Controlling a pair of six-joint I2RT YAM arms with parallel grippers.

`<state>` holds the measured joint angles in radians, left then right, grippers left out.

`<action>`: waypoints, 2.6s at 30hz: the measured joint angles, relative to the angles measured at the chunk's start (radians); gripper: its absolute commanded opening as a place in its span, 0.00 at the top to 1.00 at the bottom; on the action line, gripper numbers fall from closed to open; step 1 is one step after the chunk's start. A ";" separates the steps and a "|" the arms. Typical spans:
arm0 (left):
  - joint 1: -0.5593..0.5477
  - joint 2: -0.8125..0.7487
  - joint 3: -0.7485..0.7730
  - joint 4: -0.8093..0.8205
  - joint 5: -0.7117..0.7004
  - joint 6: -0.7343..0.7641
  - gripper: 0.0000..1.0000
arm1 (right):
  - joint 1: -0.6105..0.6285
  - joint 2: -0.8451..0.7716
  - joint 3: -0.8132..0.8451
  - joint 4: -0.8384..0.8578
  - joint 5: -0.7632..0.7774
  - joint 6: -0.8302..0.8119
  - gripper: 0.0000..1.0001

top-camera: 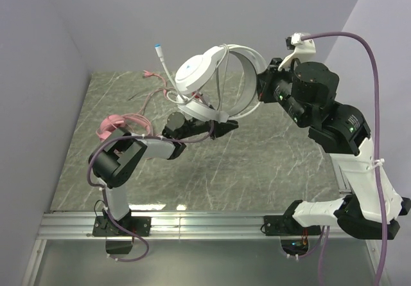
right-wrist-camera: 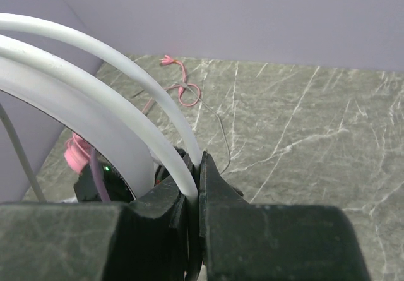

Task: Wrap the headphones
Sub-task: Wrap the headphone cable with the left arm

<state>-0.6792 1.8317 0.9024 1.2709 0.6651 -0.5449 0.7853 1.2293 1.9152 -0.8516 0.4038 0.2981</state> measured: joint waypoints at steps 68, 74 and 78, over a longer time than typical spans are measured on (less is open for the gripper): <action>-0.420 -0.694 -0.262 -0.940 -0.466 0.322 1.00 | -0.424 0.135 -0.359 0.086 0.350 0.160 1.00; -0.431 -0.753 -0.160 -1.164 -0.650 0.396 0.99 | -0.424 0.134 -0.470 0.103 0.386 0.166 1.00; -0.431 -0.789 -0.098 -1.246 -0.774 0.460 0.99 | -0.423 0.131 -0.570 0.111 0.383 0.165 1.00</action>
<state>-1.1107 1.0431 0.8040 0.0246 -0.1093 -0.0849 0.3622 1.3605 1.3457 -0.7406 0.7872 0.4633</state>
